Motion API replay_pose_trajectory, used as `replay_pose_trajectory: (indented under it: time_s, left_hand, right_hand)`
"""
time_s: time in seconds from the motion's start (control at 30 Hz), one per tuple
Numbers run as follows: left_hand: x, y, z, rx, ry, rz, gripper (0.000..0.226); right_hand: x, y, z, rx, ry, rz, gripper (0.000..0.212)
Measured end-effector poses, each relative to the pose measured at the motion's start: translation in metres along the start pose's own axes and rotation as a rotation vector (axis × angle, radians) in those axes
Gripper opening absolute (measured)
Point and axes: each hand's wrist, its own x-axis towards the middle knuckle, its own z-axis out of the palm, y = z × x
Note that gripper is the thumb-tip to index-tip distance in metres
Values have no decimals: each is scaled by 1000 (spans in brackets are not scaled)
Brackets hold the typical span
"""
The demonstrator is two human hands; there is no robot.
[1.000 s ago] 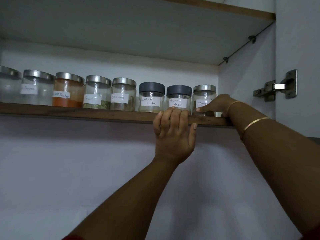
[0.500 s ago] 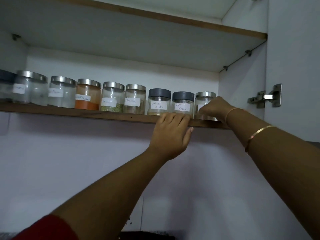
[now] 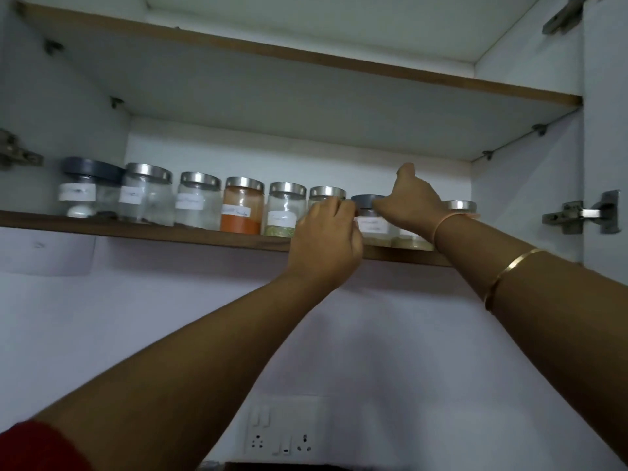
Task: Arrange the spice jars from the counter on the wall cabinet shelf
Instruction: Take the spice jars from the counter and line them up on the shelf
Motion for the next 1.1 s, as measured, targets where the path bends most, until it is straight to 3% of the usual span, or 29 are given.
replay_pose_trajectory:
  time_s: [0.3,0.5,0.77,0.93,1.1]
  left_hand:
    - [4,-118,-91,141,15,81,24]
    - [12,-203,-144,312,-62,106,26]
    - [42,-287,-190,588,-341,67,39]
    - [65,-320,-202,740,-611,-9,52]
    - [77,-340,-197,898,-774,-3,36]
  right_hand:
    - [1,-95,54,16,-23,-58,61]
    - [2,-153,104,-6,-54,-121,52]
    - [8,-212,160,-54,-95,-228,46]
    - [19,-248,175,-104,-127,-315,46]
    - [35,-276,191,-131,-192,-383,52]
